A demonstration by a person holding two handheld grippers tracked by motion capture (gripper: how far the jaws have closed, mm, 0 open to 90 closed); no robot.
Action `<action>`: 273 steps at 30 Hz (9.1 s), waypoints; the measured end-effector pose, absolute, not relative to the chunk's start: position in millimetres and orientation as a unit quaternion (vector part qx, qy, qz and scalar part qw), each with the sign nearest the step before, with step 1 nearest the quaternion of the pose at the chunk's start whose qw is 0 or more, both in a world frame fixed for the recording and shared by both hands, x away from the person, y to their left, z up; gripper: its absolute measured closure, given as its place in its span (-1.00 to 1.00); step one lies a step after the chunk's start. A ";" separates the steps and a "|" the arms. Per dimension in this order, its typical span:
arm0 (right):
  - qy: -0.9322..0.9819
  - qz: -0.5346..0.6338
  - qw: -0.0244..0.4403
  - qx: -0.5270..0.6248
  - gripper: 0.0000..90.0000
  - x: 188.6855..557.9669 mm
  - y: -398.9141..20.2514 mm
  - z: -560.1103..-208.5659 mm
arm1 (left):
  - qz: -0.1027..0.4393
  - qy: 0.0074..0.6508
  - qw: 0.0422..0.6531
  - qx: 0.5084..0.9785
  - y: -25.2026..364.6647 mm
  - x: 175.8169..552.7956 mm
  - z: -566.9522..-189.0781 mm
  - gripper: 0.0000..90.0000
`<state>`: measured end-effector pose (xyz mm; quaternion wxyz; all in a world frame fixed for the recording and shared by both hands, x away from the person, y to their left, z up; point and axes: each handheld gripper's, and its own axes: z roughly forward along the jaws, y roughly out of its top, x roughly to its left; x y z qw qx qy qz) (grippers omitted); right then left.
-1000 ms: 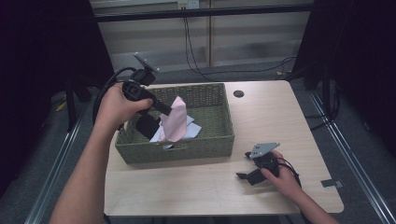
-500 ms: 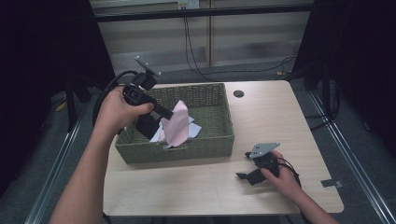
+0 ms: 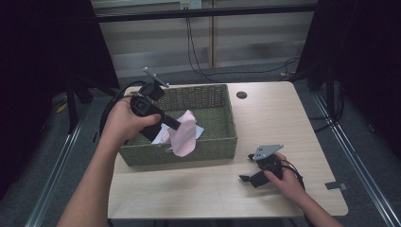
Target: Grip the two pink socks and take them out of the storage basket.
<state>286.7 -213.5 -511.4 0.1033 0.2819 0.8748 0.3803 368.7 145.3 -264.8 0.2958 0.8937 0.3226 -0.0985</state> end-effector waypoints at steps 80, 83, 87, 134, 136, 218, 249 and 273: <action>0.875 0.381 0.103 0.282 -0.76 286.6 -213.6 -511.5 | 0.005 0.353 0.265 0.897 150.1 442.0 -363.4 -0.12; 0.875 0.381 0.103 0.282 -0.76 286.6 -213.5 -511.5 | 0.004 0.357 0.257 0.898 149.8 447.7 -371.2 -0.12; 0.875 0.381 0.103 0.282 -0.76 286.6 -213.6 -511.5 | 0.001 0.367 0.258 0.894 152.7 454.3 -384.7 -0.15; 0.875 0.381 0.103 0.282 -0.76 286.8 -213.6 -511.5 | -0.056 0.398 0.245 0.882 169.3 456.1 -361.0 0.83; 0.875 0.381 0.102 0.282 -0.76 286.7 -213.6 -511.5 | -0.055 0.401 0.247 0.880 168.8 454.5 -355.2 0.83; 0.875 0.380 0.103 0.282 -0.76 286.8 -213.5 -511.4 | -0.081 0.315 0.301 0.896 153.6 368.0 -298.9 0.83; 0.875 0.379 0.103 0.282 -0.76 286.5 -213.4 -511.4 | -0.057 0.268 0.330 0.903 139.5 335.0 -339.5 0.31; 0.875 0.379 0.104 0.283 -0.77 286.9 -213.6 -511.4 | -0.013 0.282 0.314 0.906 167.4 322.0 -394.6 -0.03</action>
